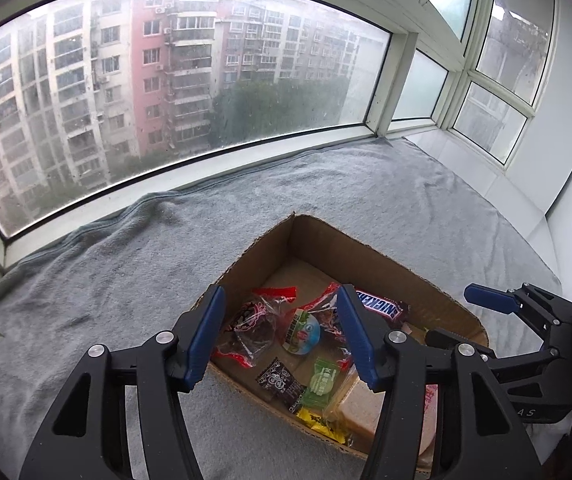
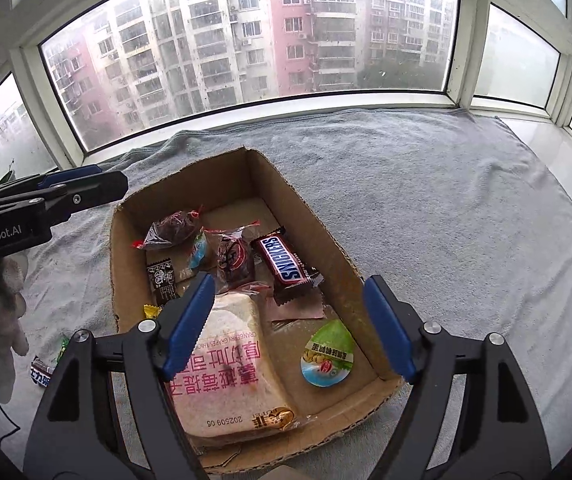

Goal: Organize snacks

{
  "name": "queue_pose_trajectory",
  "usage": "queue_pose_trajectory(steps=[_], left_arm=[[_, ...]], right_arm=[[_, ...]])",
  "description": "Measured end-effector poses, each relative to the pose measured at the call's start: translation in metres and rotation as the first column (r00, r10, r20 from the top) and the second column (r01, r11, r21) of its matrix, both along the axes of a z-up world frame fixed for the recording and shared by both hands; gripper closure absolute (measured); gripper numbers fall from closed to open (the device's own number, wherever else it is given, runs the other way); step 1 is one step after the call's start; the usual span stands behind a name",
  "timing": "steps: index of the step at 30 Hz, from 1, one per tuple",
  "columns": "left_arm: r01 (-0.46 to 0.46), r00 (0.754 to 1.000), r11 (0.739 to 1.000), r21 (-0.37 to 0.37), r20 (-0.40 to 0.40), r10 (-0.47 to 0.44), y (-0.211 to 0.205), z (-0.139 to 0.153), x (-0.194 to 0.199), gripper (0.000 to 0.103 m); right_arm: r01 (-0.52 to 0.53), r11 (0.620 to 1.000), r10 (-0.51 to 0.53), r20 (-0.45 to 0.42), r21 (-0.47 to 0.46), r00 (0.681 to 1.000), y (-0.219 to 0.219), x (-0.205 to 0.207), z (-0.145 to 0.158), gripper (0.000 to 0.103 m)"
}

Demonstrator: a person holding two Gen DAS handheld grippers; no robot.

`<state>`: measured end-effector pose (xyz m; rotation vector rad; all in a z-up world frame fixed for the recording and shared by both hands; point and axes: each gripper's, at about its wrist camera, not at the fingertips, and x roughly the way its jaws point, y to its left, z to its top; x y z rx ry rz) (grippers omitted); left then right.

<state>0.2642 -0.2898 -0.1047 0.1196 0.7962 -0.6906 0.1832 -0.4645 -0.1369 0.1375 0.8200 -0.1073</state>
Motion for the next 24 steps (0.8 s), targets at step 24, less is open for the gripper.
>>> queue_pose_trajectory(steps=[24], left_arm=[[-0.189, 0.982, 0.979, -0.075, 0.003, 0.19, 0.175, 0.035, -0.065, 0.046]], right_arm=[[-0.045, 0.992, 0.027, 0.153, 0.117, 0.988, 0.037, -0.086, 0.049, 0.024]])
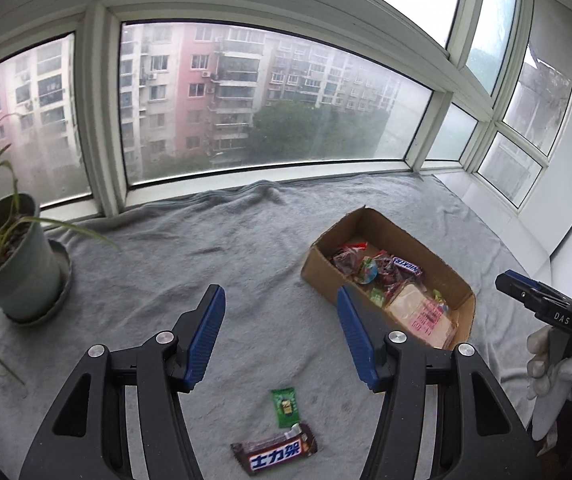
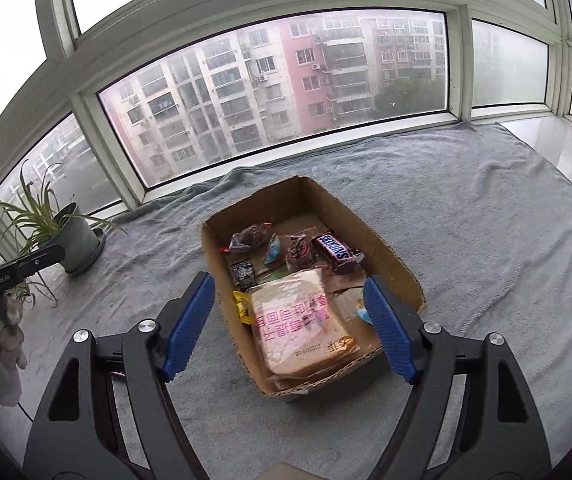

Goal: Organize snacks

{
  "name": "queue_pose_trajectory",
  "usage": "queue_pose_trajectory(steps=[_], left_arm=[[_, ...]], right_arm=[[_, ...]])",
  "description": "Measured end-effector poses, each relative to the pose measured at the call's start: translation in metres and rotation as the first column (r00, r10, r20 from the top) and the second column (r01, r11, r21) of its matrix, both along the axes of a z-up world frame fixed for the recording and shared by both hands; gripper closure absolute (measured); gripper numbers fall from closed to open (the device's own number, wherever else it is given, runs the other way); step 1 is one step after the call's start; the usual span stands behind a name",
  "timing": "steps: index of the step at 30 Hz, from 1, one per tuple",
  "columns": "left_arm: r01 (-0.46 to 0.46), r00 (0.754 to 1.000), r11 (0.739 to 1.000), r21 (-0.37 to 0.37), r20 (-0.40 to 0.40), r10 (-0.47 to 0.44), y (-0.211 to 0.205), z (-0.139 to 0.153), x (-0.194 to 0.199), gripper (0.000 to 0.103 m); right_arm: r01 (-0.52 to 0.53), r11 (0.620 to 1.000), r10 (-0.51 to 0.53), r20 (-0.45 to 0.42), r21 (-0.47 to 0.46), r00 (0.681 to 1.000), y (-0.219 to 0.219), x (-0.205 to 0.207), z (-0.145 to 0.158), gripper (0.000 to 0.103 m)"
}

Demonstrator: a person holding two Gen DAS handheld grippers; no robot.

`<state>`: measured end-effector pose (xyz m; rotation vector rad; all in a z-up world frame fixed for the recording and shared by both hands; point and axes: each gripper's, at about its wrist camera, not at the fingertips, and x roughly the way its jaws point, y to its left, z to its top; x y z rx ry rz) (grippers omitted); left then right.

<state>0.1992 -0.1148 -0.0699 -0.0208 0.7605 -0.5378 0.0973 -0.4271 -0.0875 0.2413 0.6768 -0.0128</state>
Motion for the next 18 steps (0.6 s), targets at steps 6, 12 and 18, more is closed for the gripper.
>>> queue_pose_trajectory(steps=[6, 12, 18], left_arm=[[-0.031, 0.998, 1.0, -0.001, -0.051, 0.03, 0.031, -0.02, -0.016, 0.046], [-0.027, 0.994, 0.999, -0.017, -0.108, 0.025, 0.044, -0.039, -0.033, 0.046], [0.028, 0.985, 1.0, -0.009, -0.17, -0.029, 0.039, -0.061, -0.036, 0.048]], right_arm=[[-0.119, 0.993, 0.119, -0.038, -0.004, 0.992, 0.038, -0.001, -0.002, 0.024], [-0.202, 0.978, 0.206, -0.071, 0.06, 0.976, 0.065, -0.001, -0.019, 0.027], [-0.24, 0.963, 0.254, -0.122, 0.118, 0.959, 0.081, 0.0, -0.04, 0.047]])
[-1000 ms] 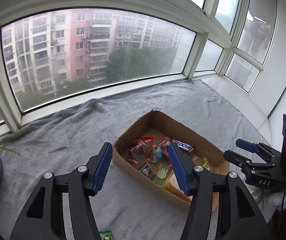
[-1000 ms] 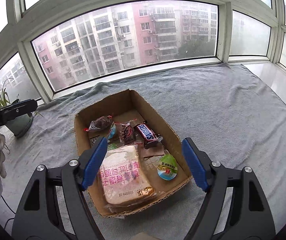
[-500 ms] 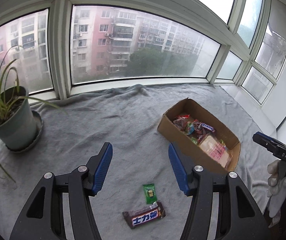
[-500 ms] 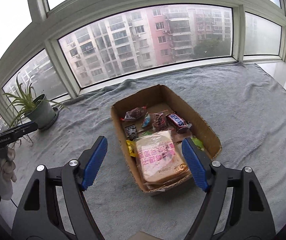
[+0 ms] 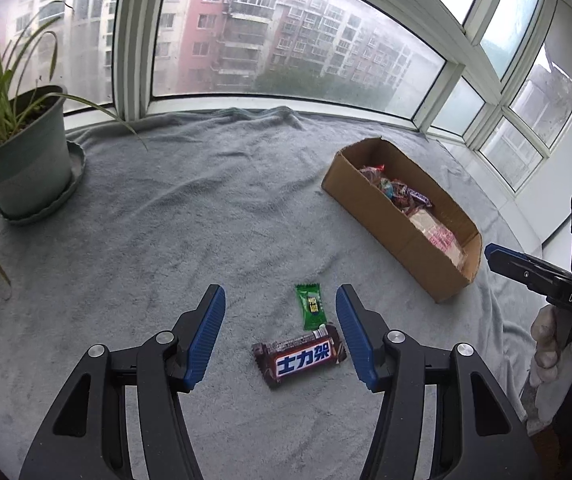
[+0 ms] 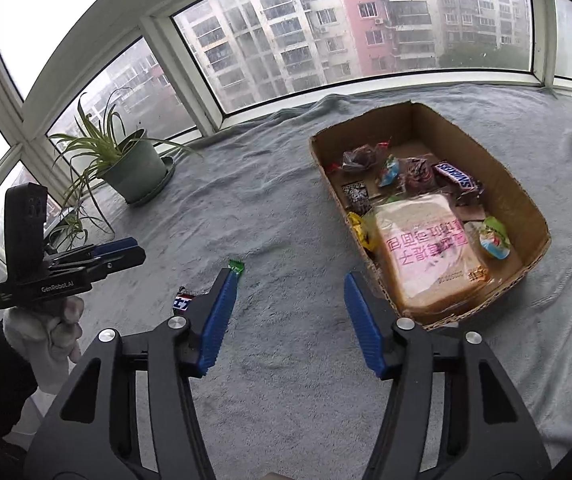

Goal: Organize snacks

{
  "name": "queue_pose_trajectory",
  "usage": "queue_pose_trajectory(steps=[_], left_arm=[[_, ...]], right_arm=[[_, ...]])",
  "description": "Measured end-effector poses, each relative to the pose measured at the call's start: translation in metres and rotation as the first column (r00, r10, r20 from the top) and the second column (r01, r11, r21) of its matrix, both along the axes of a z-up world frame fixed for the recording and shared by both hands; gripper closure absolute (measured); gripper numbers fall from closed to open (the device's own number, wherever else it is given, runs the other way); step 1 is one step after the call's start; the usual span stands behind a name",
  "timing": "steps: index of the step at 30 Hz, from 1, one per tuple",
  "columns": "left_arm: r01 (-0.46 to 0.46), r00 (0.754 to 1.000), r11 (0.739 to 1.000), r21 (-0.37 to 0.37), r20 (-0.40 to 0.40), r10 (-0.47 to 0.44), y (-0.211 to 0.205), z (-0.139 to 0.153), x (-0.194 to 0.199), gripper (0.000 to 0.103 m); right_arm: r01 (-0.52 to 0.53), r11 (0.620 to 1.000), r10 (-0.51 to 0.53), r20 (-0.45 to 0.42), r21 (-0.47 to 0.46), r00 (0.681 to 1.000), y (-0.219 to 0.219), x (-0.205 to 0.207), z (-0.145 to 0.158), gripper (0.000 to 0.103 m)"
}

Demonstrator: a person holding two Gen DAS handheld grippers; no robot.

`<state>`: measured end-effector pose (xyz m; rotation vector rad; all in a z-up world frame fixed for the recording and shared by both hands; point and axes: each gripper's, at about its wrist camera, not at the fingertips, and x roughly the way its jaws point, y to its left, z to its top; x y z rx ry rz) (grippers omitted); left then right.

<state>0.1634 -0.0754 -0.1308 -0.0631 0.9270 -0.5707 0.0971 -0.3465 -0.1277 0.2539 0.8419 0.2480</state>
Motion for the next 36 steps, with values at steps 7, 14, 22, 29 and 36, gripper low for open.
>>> queue_pose_trajectory(steps=[7, 14, 22, 29, 36], left_arm=[[0.056, 0.988, 0.997, -0.059, -0.138, -0.064, -0.007, -0.029, 0.015, 0.052], [0.178, 0.974, 0.984, 0.027, -0.149, -0.172, -0.03, -0.043, 0.01, 0.052], [0.341, 0.939, 0.898, 0.279, -0.057, -0.339, -0.059, -0.046, -0.015, 0.049], [0.358, 0.933, 0.88, 0.312, -0.074, -0.353, -0.059, -0.054, -0.012, 0.048], [0.362, 0.932, 0.888, 0.282, -0.079, -0.355, -0.059, -0.061, -0.014, 0.048]], right_arm=[[-0.024, 1.0, 0.024, -0.033, 0.015, 0.999, 0.007, 0.001, -0.012, 0.054], [-0.042, 0.999, 0.043, -0.064, 0.025, 0.997, 0.01, 0.008, -0.02, 0.054], [-0.09, 0.995, 0.094, -0.126, 0.043, 0.988, 0.032, 0.034, -0.033, 0.054], [-0.103, 0.987, 0.128, -0.22, 0.121, 0.967, 0.061, 0.069, -0.052, 0.054], [-0.116, 0.989, 0.139, -0.325, 0.089, 0.935, 0.091, 0.093, -0.076, 0.054]])
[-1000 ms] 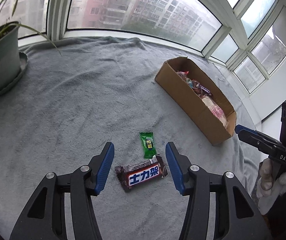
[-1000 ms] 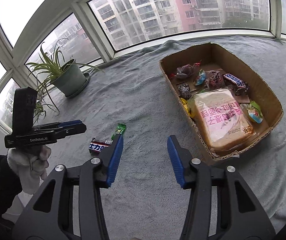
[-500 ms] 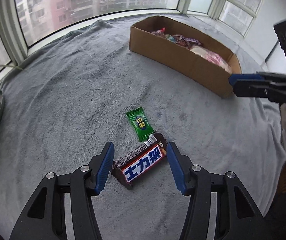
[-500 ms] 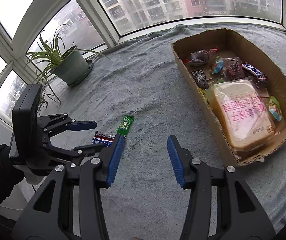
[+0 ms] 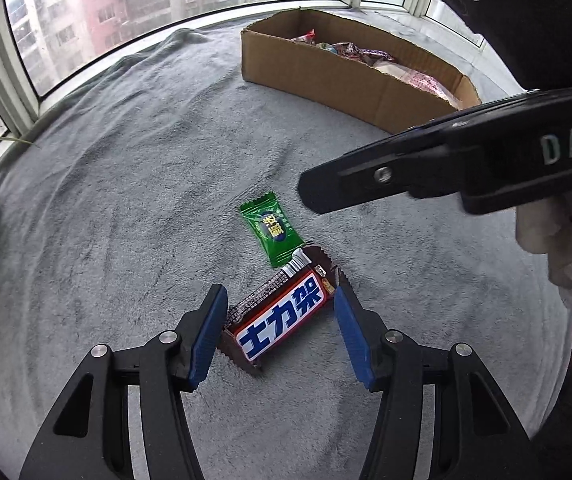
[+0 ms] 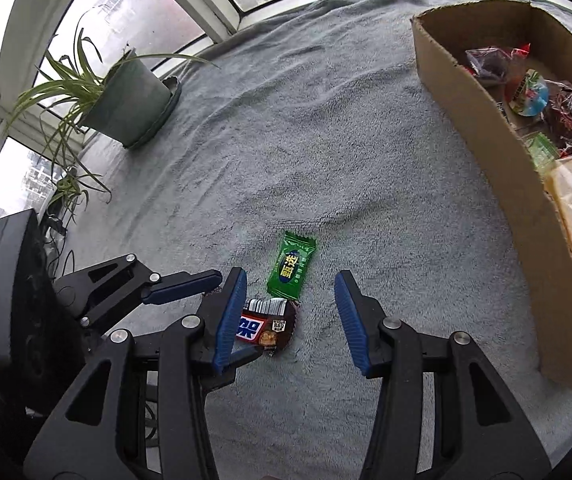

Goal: Organize snacks

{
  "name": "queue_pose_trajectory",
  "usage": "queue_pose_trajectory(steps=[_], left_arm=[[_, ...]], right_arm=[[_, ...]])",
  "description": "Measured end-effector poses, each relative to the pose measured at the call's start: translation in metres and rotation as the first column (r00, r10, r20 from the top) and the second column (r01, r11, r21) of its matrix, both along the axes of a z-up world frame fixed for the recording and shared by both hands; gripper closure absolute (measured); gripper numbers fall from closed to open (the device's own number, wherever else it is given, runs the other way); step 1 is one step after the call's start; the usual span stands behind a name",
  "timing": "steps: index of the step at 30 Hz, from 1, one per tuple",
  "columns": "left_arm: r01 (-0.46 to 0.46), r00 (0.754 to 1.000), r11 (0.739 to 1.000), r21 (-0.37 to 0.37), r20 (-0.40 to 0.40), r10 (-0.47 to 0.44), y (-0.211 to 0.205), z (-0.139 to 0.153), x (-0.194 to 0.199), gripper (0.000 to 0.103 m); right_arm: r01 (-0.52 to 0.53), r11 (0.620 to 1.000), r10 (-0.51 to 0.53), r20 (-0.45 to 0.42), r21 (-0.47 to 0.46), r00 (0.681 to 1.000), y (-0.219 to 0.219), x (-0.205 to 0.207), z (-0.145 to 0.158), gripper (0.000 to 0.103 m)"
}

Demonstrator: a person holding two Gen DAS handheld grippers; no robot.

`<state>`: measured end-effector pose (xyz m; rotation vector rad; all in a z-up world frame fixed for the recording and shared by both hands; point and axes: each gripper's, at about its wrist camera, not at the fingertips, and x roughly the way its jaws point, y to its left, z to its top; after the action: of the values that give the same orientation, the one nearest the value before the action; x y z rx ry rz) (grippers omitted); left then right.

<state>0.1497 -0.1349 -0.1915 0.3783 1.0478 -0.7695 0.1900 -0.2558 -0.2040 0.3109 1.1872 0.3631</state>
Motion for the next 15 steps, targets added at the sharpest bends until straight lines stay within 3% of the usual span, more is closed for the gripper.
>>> queue_pose_trajectory(steps=[6, 15], left_arm=[[-0.018, 1.0, 0.999, -0.039, -0.004, 0.017, 0.004, -0.002, 0.002, 0.05], [-0.026, 0.999, 0.998, -0.056, 0.024, 0.027, 0.011, -0.005, -0.006, 0.067]], right_arm=[[0.016, 1.0, -0.017, -0.035, -0.027, 0.999, 0.01, 0.013, -0.01, 0.054], [0.011, 0.997, -0.015, -0.047, -0.073, 0.999, 0.018, 0.016, -0.017, 0.054]])
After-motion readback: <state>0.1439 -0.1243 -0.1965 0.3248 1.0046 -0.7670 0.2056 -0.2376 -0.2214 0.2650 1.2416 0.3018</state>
